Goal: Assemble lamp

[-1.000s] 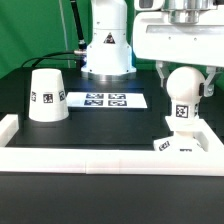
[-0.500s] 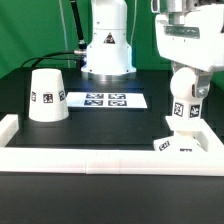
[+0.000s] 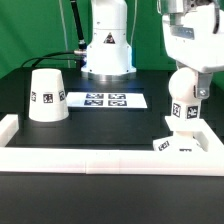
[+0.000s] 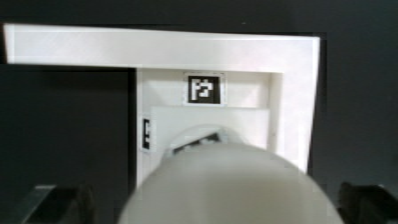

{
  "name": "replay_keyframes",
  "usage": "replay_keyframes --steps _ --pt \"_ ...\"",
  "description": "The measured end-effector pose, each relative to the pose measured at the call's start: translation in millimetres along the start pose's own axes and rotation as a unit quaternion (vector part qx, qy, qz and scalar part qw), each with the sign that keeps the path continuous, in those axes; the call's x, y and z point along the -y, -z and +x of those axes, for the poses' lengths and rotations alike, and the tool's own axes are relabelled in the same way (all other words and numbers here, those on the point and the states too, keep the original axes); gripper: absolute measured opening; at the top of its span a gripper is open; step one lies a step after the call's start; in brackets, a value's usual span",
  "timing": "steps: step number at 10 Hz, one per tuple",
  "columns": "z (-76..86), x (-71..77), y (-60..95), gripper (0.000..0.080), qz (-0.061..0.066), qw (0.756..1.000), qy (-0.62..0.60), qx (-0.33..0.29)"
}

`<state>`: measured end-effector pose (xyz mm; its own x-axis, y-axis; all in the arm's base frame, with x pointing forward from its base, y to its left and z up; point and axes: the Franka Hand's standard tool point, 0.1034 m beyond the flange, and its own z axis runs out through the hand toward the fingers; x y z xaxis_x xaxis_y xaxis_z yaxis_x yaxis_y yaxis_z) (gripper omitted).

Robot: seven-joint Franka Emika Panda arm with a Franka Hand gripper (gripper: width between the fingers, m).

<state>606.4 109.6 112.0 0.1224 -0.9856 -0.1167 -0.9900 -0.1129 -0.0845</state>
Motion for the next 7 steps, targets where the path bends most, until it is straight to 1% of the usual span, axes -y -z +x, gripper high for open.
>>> replay_keyframes --steps 1,3,7 --pt "0.0 -0.2 -0.1 0.0694 -0.001 0.999 0.048 -0.003" --pt "-1.7 0.0 0.0 0.0698 -0.002 0.987 0.158 -0.003" --pt "-1.2 0.0 -0.2 0.0698 -0.003 0.957 0.29 -0.003"
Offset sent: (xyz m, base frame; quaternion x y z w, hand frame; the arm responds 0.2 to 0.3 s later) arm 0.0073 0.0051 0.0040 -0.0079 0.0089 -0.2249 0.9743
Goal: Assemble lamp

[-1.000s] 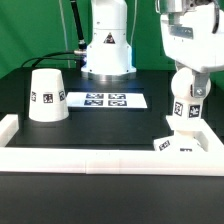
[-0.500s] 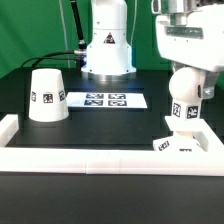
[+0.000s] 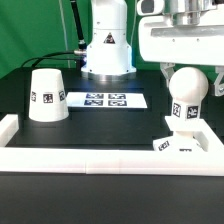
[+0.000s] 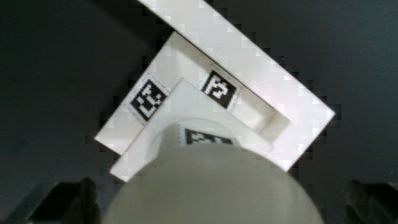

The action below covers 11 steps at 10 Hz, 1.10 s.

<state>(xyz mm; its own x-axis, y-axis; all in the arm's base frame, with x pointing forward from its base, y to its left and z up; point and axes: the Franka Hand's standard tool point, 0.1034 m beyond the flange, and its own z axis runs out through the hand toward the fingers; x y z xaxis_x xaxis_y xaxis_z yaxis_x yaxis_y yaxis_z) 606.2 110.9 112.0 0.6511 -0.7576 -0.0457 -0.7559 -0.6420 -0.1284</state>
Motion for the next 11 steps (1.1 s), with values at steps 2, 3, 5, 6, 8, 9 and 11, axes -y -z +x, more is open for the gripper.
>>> replay_keyframes --steps 2,3,5,6,8,9,11 --pt "0.3 -0.7 -0.3 0.0698 -0.003 0.997 0.082 -0.001" --pt "0.1 -2.5 -1.5 0.0698 -0.017 0.99 0.143 -0.009" --pt "3.1 -4.3 -1.9 0.0698 -0.022 0.972 0.234 -0.011" --pt "4.4 -4.5 -1.5 0.0698 -0.026 0.96 0.28 -0.013" --pt "4.8 -2.9 -0.4 0.0698 -0.03 0.94 0.341 -0.015" --pt "5.7 -2.5 0.2 0.0698 -0.033 0.921 0.387 -0.016" --pt "6.9 -0.8 1.3 0.0698 -0.038 0.888 0.458 -0.017"
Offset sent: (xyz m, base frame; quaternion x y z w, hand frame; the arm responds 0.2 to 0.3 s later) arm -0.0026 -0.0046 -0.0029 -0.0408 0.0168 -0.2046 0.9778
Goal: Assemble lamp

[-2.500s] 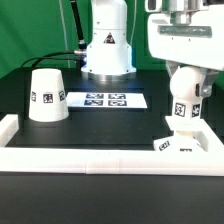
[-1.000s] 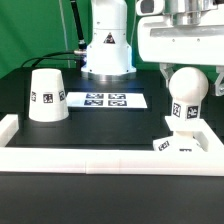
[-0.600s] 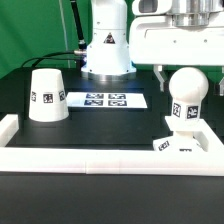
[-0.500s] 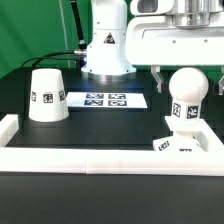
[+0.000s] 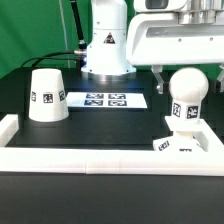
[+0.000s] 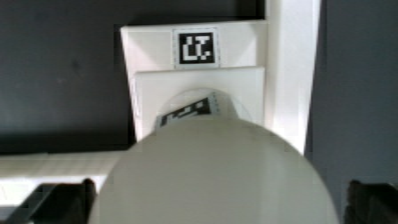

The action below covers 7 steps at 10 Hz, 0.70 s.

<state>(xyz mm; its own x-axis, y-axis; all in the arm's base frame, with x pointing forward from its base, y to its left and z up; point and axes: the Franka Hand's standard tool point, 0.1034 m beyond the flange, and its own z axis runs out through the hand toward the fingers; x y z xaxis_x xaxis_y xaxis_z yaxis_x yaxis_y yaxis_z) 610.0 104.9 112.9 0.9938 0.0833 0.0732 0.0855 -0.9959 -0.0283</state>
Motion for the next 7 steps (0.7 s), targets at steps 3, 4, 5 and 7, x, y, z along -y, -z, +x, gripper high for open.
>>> replay_keyframes --steps 3,4,5,7 --pt "0.6 -2.6 0.2 0.0698 -0.001 0.995 0.098 0.0" --pt "0.8 -2.7 0.4 0.0698 -0.002 0.992 0.129 0.0" --pt "1.1 -3.1 0.5 0.0698 -0.006 0.987 0.162 0.0" --pt "1.4 -3.8 0.7 0.0698 -0.008 0.977 0.213 0.0"
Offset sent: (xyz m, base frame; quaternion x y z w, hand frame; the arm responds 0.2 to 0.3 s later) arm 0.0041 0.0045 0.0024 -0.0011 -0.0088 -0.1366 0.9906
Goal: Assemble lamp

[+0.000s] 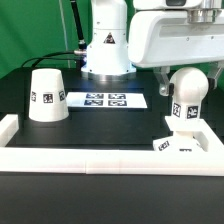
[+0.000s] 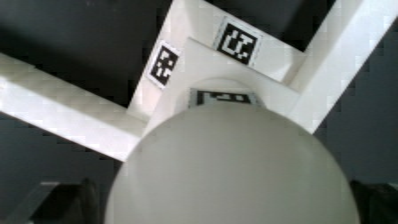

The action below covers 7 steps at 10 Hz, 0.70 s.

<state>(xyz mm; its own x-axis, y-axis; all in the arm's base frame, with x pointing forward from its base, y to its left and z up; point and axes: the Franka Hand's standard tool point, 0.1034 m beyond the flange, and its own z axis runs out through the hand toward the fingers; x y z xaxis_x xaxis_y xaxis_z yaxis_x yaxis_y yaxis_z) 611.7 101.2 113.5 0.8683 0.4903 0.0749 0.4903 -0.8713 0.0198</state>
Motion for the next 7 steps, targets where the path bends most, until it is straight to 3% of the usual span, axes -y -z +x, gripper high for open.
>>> replay_keyframes --steps 3,5,6,7 --pt "-1.0 -3.4 0.1 0.0698 -0.008 0.995 0.097 0.003" --pt "-1.0 -3.5 0.1 0.0669 -0.008 0.995 0.096 0.003" --pt "-1.1 -3.6 0.1 0.0577 -0.008 0.996 0.093 0.003" --pt "-1.1 -3.8 0.1 0.0577 -0.008 0.997 0.083 0.003"
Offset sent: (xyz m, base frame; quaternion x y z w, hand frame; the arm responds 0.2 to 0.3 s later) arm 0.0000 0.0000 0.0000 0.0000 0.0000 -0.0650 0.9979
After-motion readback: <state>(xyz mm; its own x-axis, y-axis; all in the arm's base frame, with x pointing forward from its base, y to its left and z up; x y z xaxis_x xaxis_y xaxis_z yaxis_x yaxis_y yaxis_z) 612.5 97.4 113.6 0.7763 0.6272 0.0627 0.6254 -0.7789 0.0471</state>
